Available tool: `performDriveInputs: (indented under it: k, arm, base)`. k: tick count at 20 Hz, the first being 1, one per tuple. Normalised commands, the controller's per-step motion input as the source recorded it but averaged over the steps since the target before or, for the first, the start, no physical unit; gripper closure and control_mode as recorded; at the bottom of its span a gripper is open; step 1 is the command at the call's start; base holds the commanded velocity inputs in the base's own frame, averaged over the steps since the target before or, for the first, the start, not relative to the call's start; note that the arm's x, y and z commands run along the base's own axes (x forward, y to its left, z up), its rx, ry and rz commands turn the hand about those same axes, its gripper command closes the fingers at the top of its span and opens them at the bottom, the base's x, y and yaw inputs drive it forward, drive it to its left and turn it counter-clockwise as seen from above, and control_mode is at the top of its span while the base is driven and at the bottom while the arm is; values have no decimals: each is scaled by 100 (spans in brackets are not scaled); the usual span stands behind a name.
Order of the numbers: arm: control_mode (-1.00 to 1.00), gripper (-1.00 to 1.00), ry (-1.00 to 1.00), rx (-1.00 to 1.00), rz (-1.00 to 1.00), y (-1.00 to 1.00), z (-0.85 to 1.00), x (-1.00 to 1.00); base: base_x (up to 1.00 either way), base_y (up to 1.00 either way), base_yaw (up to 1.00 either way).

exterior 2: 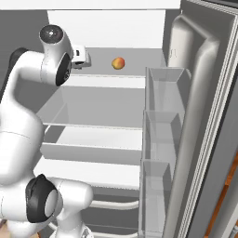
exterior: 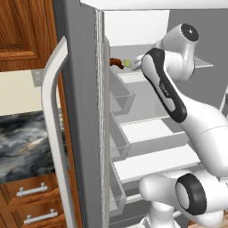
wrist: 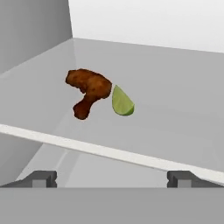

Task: Open the fridge, remove the mango, lemon wedge, and chicken drumstick, and place them on any counter.

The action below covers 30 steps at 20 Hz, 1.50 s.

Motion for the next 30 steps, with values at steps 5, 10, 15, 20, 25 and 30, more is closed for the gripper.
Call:
performDriveInputs:
  k: [5, 10, 15, 20, 25, 30]
  arm:
    - [-100, -100, 0, 0, 0, 0, -11, 40]
    - [-100, -100, 0, 0, 0, 0, -6, 39]
    - [-100, -100, 0, 0, 0, 1, -7, 31]
    - [-100, -100, 0, 0, 0, 8, -8, 28]
    - [-100, -100, 0, 0, 2, 11, -6, 35]
    - [-100, -100, 0, 0, 2, 3, -4, 36]
  base:
    - [0, 0, 0]
    - [0, 0, 0]
    - [0, 0, 0]
    - [0, 0, 0]
    - [0, 0, 0]
    - [0, 0, 0]
